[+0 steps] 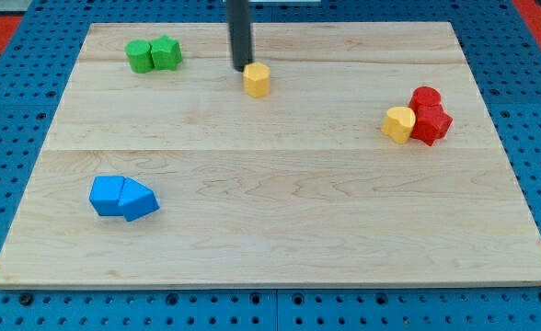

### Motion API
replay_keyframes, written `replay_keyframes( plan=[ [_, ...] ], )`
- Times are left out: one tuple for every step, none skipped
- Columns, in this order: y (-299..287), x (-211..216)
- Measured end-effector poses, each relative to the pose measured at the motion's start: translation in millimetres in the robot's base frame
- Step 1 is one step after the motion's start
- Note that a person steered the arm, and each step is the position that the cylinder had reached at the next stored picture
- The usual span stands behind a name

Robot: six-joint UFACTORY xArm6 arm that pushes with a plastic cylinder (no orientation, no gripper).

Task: Push the yellow hexagon above the yellow heart

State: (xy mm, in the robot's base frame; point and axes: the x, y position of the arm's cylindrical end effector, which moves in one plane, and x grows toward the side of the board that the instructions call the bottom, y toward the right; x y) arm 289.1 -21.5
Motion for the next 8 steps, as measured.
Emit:
replay_keyframes(
  plan=[
    [-3,25],
    [-59,26],
    [-52,47],
    [-20,63],
    [6,53],
    [17,46],
    [56,46],
    [69,31]
  ],
)
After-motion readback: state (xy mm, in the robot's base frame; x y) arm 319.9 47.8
